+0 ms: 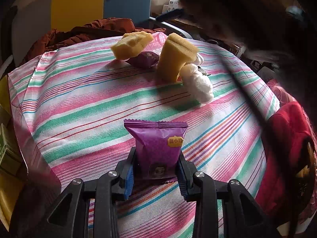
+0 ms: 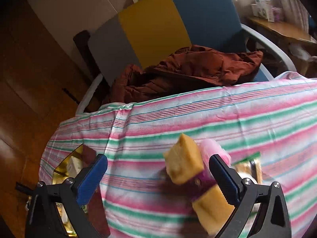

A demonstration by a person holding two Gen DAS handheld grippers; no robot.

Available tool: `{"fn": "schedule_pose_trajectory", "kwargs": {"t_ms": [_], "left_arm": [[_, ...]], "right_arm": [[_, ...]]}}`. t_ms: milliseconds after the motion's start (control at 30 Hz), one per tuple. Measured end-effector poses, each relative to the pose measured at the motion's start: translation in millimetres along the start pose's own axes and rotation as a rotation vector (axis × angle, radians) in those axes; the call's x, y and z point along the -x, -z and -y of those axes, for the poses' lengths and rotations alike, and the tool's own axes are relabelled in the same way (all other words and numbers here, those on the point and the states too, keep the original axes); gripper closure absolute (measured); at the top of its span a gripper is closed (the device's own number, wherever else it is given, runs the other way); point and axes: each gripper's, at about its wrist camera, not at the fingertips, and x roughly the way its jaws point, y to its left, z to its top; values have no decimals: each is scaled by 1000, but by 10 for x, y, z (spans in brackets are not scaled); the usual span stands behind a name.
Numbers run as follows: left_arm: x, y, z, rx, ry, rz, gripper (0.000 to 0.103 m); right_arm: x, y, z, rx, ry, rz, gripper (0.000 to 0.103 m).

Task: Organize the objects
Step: 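Hold the purple packet in the left tool while the right tool reaches a yellow sponge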

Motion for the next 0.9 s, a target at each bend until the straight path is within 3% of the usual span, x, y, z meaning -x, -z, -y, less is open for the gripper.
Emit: {"fn": "schedule_pose_trajectory", "kwargs": {"t_ms": [100,167,300,667,900], "left_arm": [[1,-1,-18,5,12,2,67],[-3,-4,-19,6,18,4,67],[-24,-5,7,2,11,10,67],[-38,-33,-2,23,22,7,67],[-24,-35,-8,41,30,-1,67]], "right_arm": [[-394,-50,88,-34,9,-105,0],[-595,32,122,-98,-143,-230,0],[-404,136,22,-121,-444,-241,0],[-16,222,319,-115,-208,-163,0],[166,414,400,12,-26,-208,0]]}}
